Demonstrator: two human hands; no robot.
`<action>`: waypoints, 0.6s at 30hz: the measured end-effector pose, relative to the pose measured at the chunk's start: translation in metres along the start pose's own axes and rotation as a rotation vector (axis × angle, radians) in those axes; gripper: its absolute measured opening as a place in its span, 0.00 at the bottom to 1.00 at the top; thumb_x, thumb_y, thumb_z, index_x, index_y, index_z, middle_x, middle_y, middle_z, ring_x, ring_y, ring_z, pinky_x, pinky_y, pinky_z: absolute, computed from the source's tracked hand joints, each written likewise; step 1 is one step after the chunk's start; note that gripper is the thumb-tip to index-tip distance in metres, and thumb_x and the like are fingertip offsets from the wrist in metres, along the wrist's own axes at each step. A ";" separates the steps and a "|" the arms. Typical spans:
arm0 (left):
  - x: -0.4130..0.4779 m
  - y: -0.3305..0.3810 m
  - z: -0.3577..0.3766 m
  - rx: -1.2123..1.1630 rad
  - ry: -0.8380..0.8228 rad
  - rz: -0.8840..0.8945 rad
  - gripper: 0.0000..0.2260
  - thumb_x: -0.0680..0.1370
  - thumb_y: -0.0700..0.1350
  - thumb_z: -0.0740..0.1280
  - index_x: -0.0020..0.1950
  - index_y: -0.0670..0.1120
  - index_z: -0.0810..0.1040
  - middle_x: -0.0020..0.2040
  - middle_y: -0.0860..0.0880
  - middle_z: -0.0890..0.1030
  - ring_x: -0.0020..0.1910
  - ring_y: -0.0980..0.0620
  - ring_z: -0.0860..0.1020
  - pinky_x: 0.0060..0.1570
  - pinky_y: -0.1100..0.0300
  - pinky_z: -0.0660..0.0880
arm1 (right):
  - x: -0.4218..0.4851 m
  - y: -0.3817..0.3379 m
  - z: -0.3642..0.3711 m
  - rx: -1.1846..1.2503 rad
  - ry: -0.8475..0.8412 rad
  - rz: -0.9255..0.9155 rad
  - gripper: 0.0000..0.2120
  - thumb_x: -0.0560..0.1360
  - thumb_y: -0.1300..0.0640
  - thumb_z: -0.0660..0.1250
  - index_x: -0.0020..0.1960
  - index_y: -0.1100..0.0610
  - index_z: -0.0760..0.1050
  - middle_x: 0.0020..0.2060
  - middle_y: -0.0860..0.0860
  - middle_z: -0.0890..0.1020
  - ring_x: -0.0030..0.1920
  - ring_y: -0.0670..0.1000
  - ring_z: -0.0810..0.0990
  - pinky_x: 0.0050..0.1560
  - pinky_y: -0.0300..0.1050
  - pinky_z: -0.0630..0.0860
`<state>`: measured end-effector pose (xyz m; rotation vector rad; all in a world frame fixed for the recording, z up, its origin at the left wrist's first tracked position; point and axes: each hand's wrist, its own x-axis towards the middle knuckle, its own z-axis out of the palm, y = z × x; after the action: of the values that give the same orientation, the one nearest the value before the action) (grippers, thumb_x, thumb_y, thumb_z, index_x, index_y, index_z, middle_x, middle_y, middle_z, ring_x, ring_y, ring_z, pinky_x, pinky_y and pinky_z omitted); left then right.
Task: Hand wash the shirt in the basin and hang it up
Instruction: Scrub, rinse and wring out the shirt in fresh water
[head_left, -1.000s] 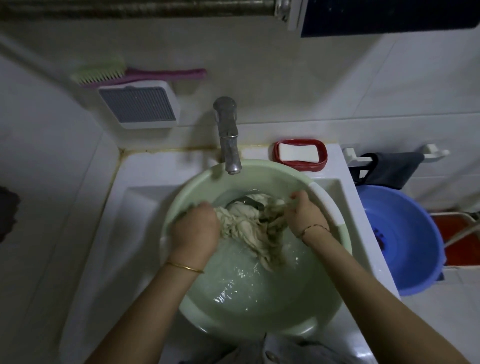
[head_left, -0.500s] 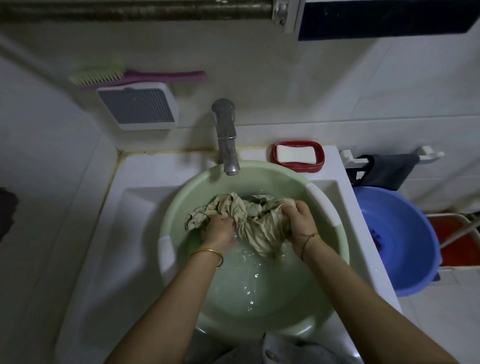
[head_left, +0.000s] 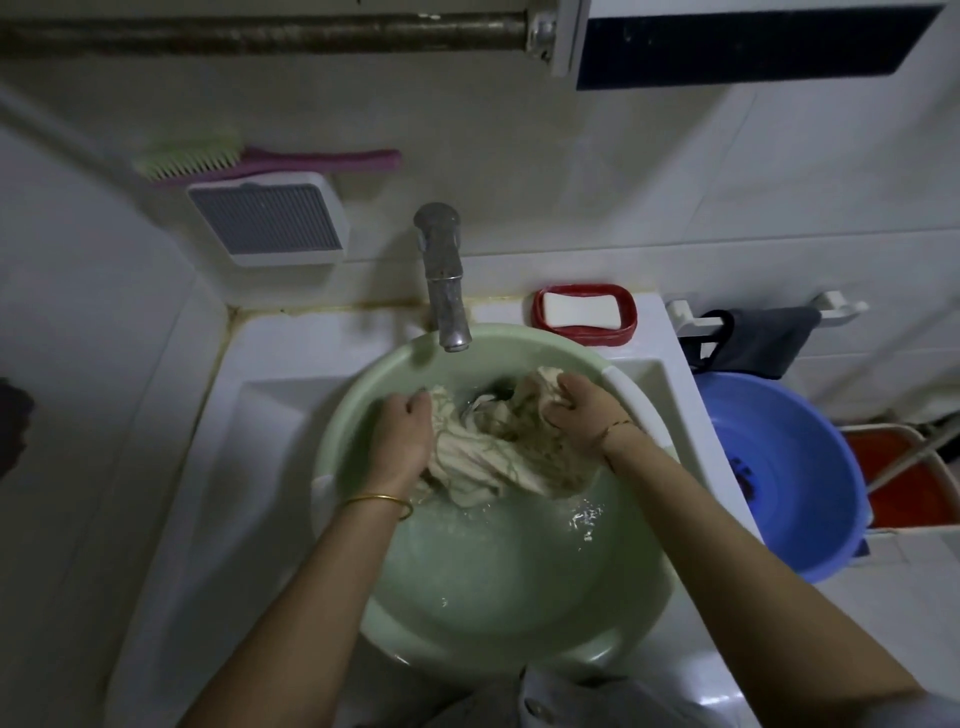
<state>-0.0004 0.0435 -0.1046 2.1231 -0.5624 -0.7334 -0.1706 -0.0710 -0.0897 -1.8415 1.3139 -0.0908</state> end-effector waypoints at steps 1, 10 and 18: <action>-0.003 0.006 -0.010 0.072 0.029 0.053 0.16 0.76 0.54 0.59 0.41 0.41 0.72 0.47 0.37 0.80 0.45 0.43 0.77 0.45 0.53 0.70 | -0.001 0.000 -0.002 -0.178 0.015 -0.002 0.15 0.79 0.57 0.61 0.65 0.56 0.70 0.59 0.58 0.77 0.60 0.58 0.75 0.58 0.45 0.69; -0.019 -0.018 0.001 0.511 -0.393 0.240 0.19 0.73 0.47 0.70 0.61 0.49 0.68 0.59 0.43 0.72 0.58 0.44 0.73 0.57 0.58 0.70 | -0.023 0.008 0.032 -0.087 0.026 -0.080 0.18 0.73 0.61 0.66 0.61 0.58 0.64 0.53 0.57 0.75 0.52 0.58 0.77 0.54 0.53 0.76; -0.033 -0.048 0.048 1.184 -0.399 0.257 0.18 0.79 0.48 0.58 0.68 0.48 0.66 0.68 0.43 0.69 0.65 0.40 0.69 0.64 0.49 0.66 | -0.014 0.054 0.086 -0.696 -0.230 0.080 0.17 0.80 0.53 0.55 0.69 0.51 0.64 0.67 0.57 0.71 0.63 0.60 0.73 0.58 0.53 0.71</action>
<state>-0.0494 0.0648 -0.1570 2.8370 -1.7890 -0.7599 -0.1739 -0.0138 -0.1744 -2.2702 1.3471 0.6800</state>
